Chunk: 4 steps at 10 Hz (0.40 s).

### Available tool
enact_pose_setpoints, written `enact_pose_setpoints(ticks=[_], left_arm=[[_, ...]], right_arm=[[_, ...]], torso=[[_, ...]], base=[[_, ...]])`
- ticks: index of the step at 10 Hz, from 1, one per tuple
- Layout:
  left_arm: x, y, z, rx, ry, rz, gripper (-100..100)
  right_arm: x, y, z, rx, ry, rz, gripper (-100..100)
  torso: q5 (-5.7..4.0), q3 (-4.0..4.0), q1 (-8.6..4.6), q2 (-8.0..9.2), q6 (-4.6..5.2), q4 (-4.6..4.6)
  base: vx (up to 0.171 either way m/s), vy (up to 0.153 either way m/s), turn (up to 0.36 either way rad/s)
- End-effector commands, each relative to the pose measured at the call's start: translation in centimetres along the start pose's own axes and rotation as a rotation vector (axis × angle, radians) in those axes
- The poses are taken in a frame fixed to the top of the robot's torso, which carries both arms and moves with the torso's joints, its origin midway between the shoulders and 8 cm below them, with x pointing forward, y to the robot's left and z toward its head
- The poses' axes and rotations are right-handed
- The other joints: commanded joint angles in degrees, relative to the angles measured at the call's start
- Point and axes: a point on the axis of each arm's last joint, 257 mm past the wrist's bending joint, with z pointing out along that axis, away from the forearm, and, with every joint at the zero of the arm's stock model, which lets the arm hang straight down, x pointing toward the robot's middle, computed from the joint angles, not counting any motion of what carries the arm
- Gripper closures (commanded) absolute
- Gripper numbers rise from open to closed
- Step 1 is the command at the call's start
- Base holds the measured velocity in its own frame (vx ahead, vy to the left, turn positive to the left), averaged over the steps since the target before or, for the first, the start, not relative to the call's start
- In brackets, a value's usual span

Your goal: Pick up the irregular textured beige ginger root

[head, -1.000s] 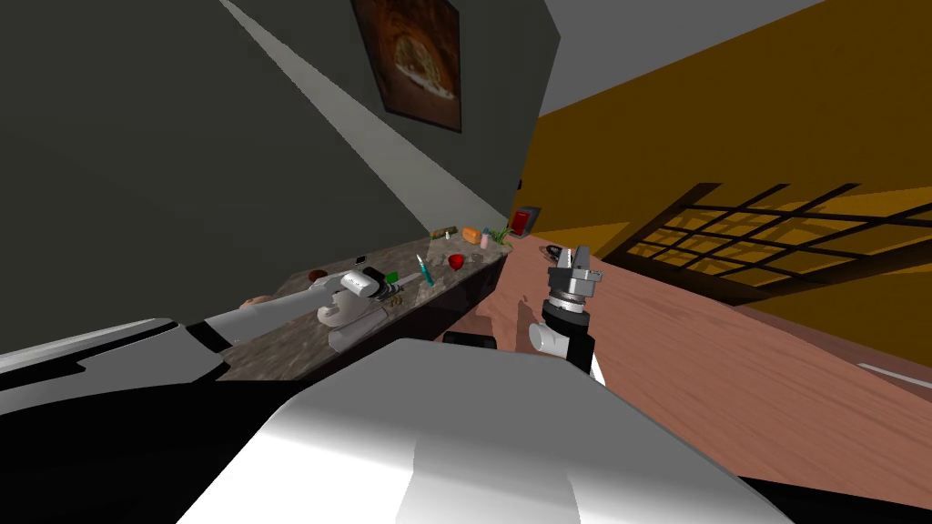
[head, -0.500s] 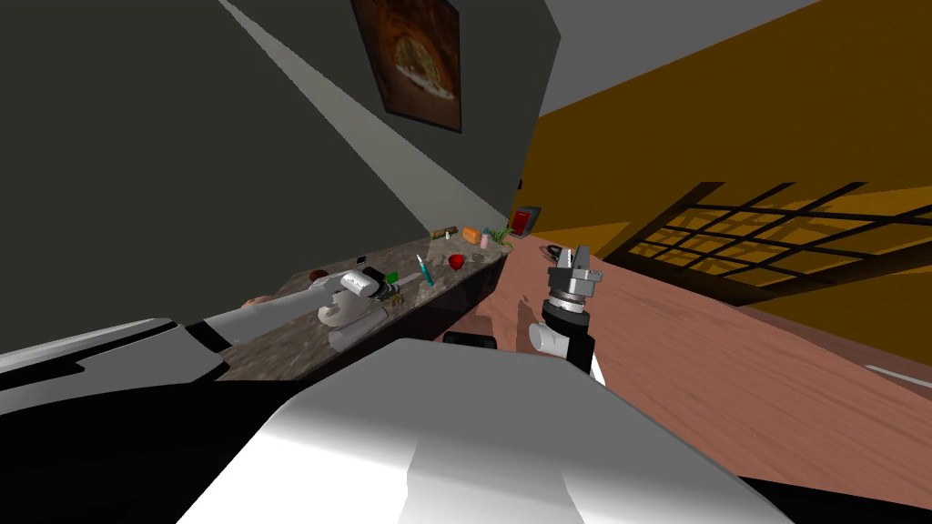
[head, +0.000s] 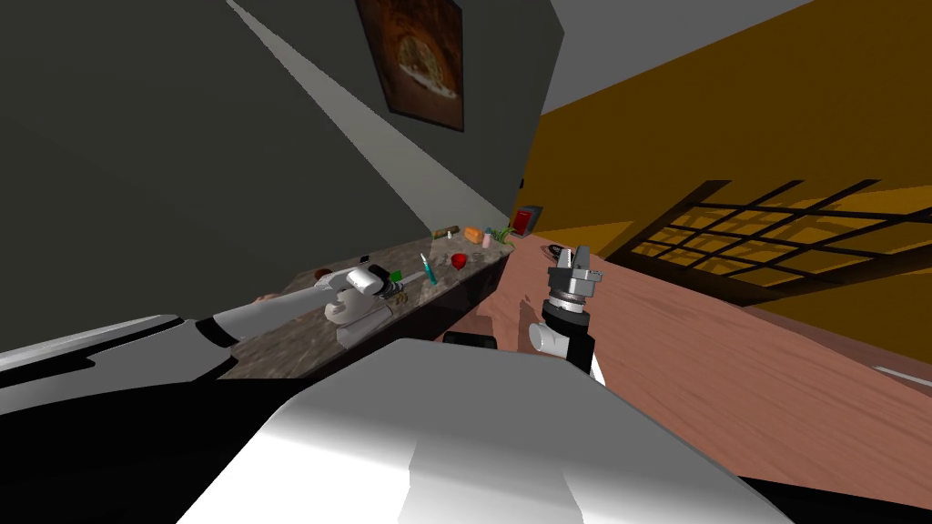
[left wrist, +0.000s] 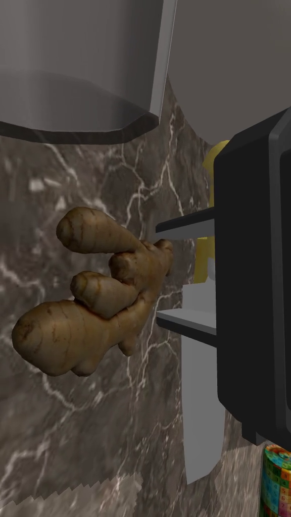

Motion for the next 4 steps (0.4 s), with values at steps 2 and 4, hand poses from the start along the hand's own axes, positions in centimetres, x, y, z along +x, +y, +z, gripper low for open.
enact_pose_setpoints(ticks=[2, 4], left_arm=[[0.27, -1.33, -0.71, -0.003, 0.000, 0.001, 100], [0.26, -1.05, -0.62, -0.002, 0.000, -0.001, 0]], right_arm=[[0.00, 0.00, 0.00, 0.000, 0.000, 0.000, 0], [0.00, 0.00, 0.00, 0.000, 0.000, 0.000, 0]], torso=[[0.00, 0.00, -0.01, 0.00, 0.01, 0.00], [-0.02, -0.05, -0.08, -0.08, 0.00, -0.03]], base=[[-0.028, 0.045, 0.012], [-0.004, 0.010, -0.002]])
